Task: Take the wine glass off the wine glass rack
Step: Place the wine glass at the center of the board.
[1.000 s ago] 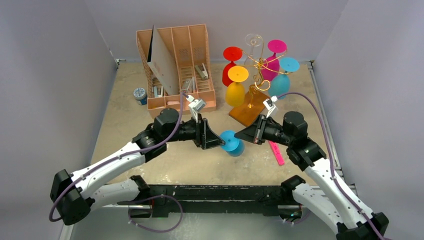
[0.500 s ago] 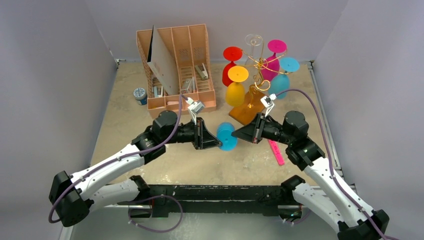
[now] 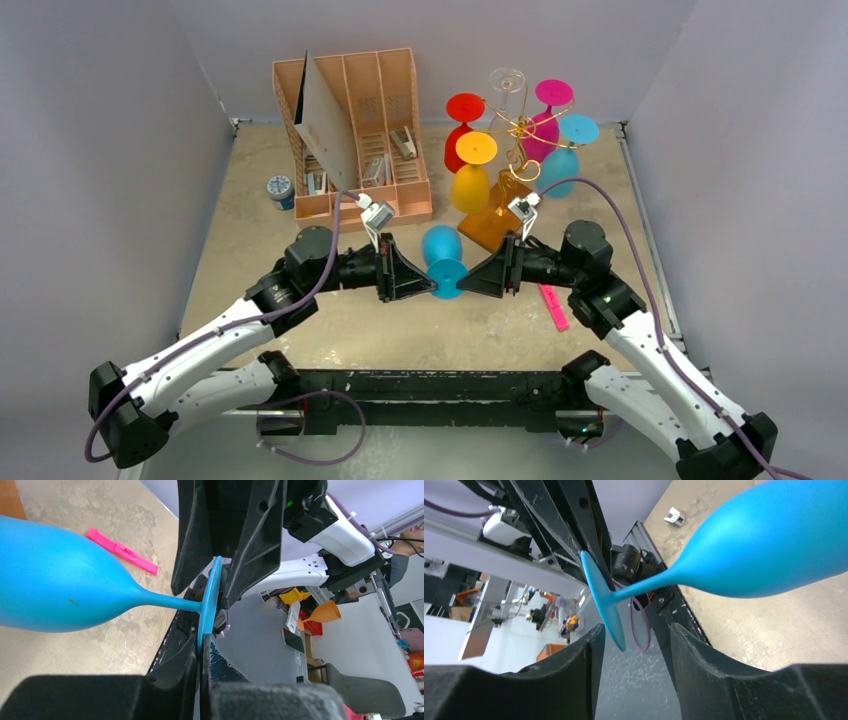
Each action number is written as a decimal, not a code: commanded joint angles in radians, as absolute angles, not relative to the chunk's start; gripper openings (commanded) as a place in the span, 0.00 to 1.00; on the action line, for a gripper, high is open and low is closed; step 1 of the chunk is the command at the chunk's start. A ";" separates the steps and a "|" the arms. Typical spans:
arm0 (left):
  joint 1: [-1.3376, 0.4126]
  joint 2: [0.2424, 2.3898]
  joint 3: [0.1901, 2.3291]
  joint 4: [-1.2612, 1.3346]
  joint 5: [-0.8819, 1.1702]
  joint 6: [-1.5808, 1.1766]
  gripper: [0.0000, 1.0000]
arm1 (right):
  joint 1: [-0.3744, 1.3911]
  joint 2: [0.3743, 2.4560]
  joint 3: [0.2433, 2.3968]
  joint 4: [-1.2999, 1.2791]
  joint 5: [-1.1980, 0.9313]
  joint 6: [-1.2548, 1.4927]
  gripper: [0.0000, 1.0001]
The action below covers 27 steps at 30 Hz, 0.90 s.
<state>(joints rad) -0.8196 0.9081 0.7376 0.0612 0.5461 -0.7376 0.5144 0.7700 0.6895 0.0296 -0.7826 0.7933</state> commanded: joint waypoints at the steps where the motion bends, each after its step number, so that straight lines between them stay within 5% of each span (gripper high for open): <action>1: -0.821 0.874 0.732 0.080 0.521 -0.696 0.00 | 0.536 0.763 0.710 0.042 -0.870 0.754 0.51; 21: -0.821 0.881 0.797 -0.062 0.490 -0.621 0.00 | 0.634 0.811 0.660 0.261 -0.777 0.791 0.00; 27: -0.821 0.888 0.799 -0.068 0.486 -0.621 0.00 | 0.639 0.812 0.629 0.336 -0.778 0.813 0.00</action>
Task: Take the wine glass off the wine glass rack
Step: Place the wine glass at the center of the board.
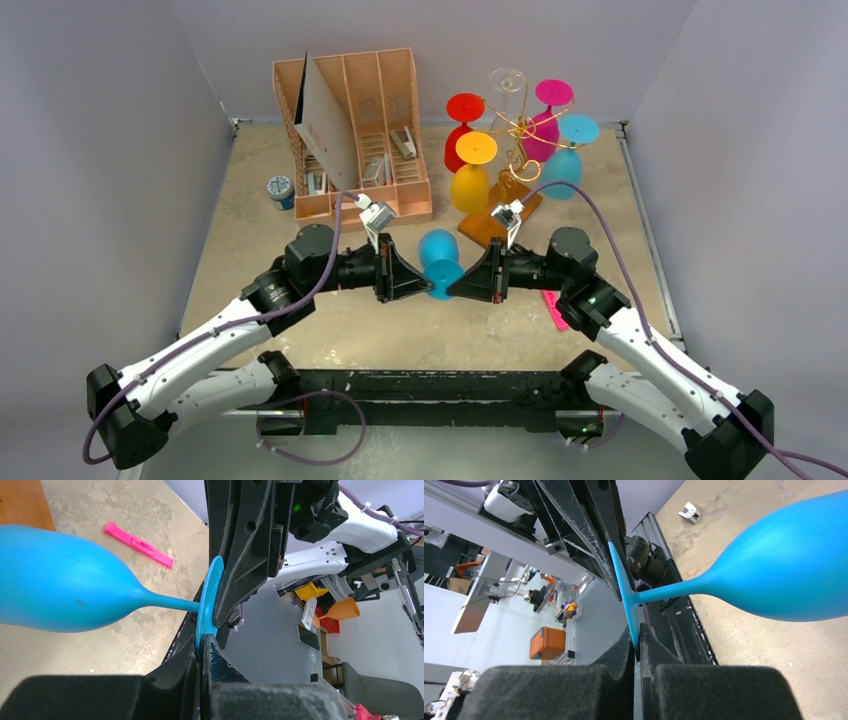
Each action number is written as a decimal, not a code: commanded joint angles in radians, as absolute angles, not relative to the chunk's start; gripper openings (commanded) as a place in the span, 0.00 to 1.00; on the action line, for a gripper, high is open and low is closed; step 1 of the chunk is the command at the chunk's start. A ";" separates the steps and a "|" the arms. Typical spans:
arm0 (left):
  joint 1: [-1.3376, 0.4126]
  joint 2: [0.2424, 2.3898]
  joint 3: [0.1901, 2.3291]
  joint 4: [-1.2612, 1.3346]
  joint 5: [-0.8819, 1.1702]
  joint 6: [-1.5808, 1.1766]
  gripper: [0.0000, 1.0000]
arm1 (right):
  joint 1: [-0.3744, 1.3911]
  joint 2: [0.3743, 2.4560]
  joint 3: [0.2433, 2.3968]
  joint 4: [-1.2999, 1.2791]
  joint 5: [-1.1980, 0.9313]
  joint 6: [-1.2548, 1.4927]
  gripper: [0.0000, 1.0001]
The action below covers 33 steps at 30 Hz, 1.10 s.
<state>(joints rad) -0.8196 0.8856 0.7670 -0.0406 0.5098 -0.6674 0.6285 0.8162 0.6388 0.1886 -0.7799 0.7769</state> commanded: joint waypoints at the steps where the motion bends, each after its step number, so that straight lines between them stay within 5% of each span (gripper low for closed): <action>1: -0.821 0.891 0.805 -0.073 0.486 -0.618 0.03 | 0.641 0.809 0.621 0.347 -0.776 0.811 0.00; 6: -0.821 0.895 0.833 -0.154 0.446 -0.593 0.54 | 0.647 0.813 0.599 0.354 -0.800 0.719 0.00; 10: -0.819 0.861 0.875 -0.275 0.366 -0.539 0.78 | 0.650 0.836 0.609 0.311 -0.849 0.569 0.00; 24: -0.803 0.809 1.142 -0.861 0.043 -0.365 1.00 | 0.866 0.911 0.691 -0.173 -0.672 -0.488 0.00; 29: -0.704 0.879 1.188 -0.917 0.069 -0.317 1.00 | 1.026 0.913 0.684 -0.158 -0.448 -0.672 0.00; 33: -0.519 0.905 1.200 -0.904 0.307 -0.245 1.00 | 1.227 0.931 0.653 -0.103 -0.188 -0.813 0.00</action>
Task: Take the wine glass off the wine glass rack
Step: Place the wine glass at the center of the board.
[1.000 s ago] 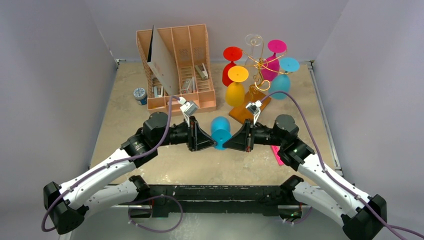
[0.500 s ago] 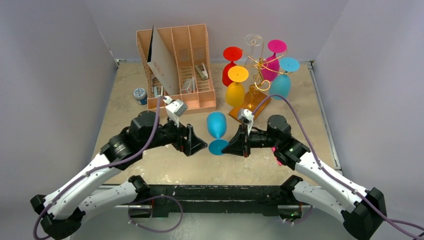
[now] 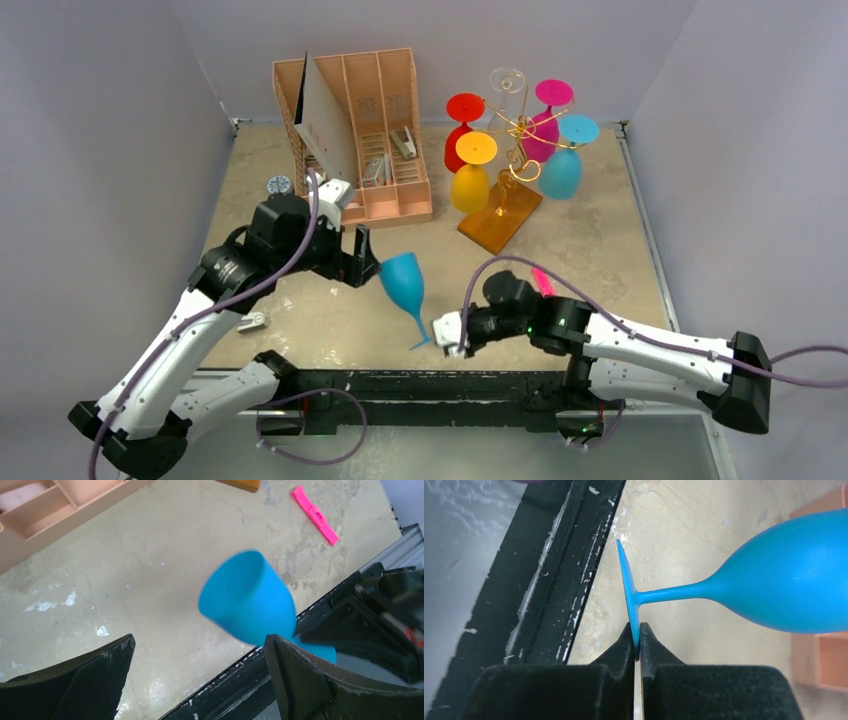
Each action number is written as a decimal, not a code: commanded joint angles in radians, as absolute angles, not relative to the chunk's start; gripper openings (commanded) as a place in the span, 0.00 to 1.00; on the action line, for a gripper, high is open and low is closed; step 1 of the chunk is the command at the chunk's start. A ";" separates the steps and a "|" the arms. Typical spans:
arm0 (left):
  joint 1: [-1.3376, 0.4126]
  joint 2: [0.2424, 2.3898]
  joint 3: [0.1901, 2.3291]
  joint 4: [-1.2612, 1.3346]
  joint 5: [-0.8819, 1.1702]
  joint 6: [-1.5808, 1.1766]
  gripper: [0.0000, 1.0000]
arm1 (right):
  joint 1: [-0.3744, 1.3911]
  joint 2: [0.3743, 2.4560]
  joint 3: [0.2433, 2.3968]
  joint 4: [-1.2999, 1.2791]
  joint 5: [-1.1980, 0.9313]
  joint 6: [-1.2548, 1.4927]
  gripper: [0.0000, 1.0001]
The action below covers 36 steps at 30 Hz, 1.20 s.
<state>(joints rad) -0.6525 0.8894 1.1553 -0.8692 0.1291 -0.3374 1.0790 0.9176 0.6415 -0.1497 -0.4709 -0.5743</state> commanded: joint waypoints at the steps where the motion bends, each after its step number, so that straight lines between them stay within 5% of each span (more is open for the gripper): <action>1: -0.481 0.921 1.210 -0.912 0.363 -0.229 1.00 | 1.267 0.943 0.647 -0.088 -0.134 -0.842 0.00; 12: -0.449 0.933 1.228 -0.925 0.724 -0.138 0.99 | 1.367 0.986 0.589 0.071 0.032 -0.915 0.00; 22: -0.449 0.969 1.155 -0.902 0.787 -0.144 0.98 | 1.368 0.960 0.601 0.041 0.002 -0.901 0.00; 36: -0.449 1.009 1.220 -0.951 0.917 -0.057 0.61 | 1.368 0.955 0.601 0.033 0.002 -0.914 0.00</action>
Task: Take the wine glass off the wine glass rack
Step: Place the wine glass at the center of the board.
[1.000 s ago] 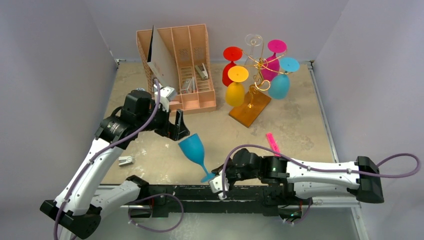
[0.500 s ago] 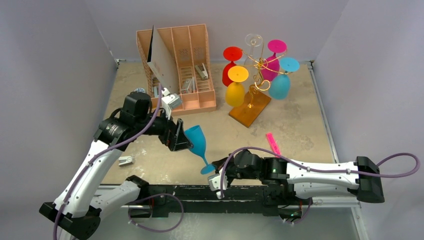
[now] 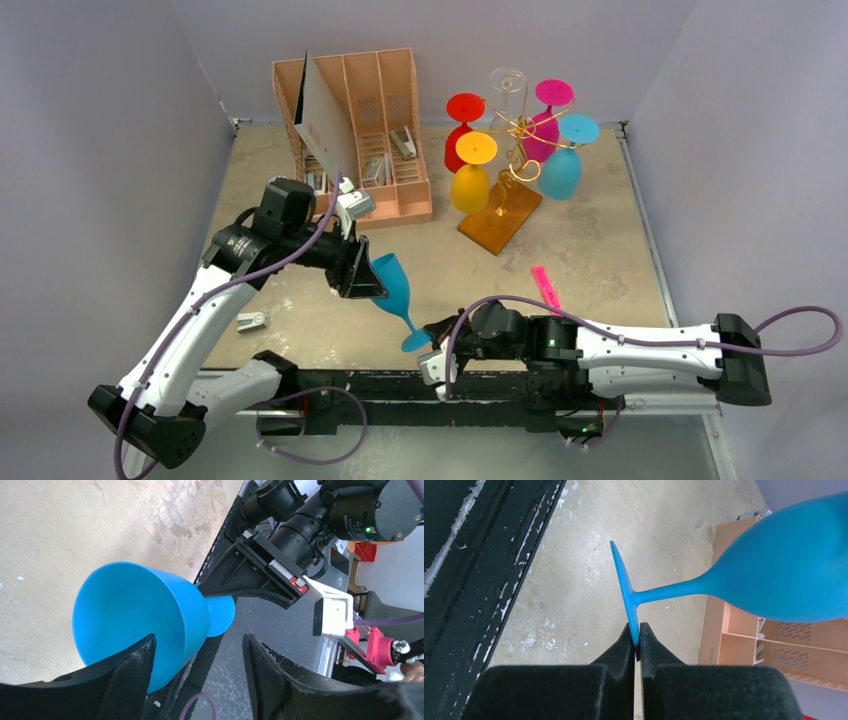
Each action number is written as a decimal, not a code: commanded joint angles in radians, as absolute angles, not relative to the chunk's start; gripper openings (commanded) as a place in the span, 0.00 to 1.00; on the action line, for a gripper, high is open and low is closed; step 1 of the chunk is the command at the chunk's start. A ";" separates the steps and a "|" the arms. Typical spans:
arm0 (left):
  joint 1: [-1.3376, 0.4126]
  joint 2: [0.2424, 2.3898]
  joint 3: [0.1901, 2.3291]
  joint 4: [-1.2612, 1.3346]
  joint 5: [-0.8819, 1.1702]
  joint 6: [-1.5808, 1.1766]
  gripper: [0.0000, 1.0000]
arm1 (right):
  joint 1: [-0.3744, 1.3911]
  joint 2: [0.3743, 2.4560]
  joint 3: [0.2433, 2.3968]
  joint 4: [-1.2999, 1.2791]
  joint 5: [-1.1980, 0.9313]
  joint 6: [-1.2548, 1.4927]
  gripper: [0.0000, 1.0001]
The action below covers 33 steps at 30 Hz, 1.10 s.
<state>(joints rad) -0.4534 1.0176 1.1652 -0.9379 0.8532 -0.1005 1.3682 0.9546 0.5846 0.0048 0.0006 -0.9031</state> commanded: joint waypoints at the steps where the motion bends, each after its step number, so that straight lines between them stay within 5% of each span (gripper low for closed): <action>1: -0.449 1.008 1.228 -0.956 0.912 -0.054 0.59 | 1.368 0.960 0.600 0.031 0.002 -0.913 0.00; 10: -0.451 1.020 1.209 -0.968 1.075 -0.030 0.34 | 1.369 0.958 0.600 0.027 0.002 -0.919 0.00; 16: -0.451 1.033 1.198 -0.970 1.095 -0.019 0.01 | 1.368 0.963 0.612 0.003 0.017 -0.918 0.00; 25: -0.451 1.003 1.165 -0.962 1.106 -0.014 0.00 | 1.368 0.994 0.635 0.012 0.081 -0.949 0.00; 31: -0.451 1.013 1.161 -0.962 1.070 -0.015 0.11 | 1.368 1.018 0.653 0.014 0.081 -0.957 0.00; 33: -0.451 1.016 1.164 -0.964 1.067 -0.011 0.06 | 1.368 1.021 0.653 0.015 0.088 -0.964 0.00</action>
<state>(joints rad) -0.4450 1.0229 1.1648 -0.9577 1.0088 -0.0284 1.3766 1.0115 0.6025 -0.0135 0.0162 -0.9794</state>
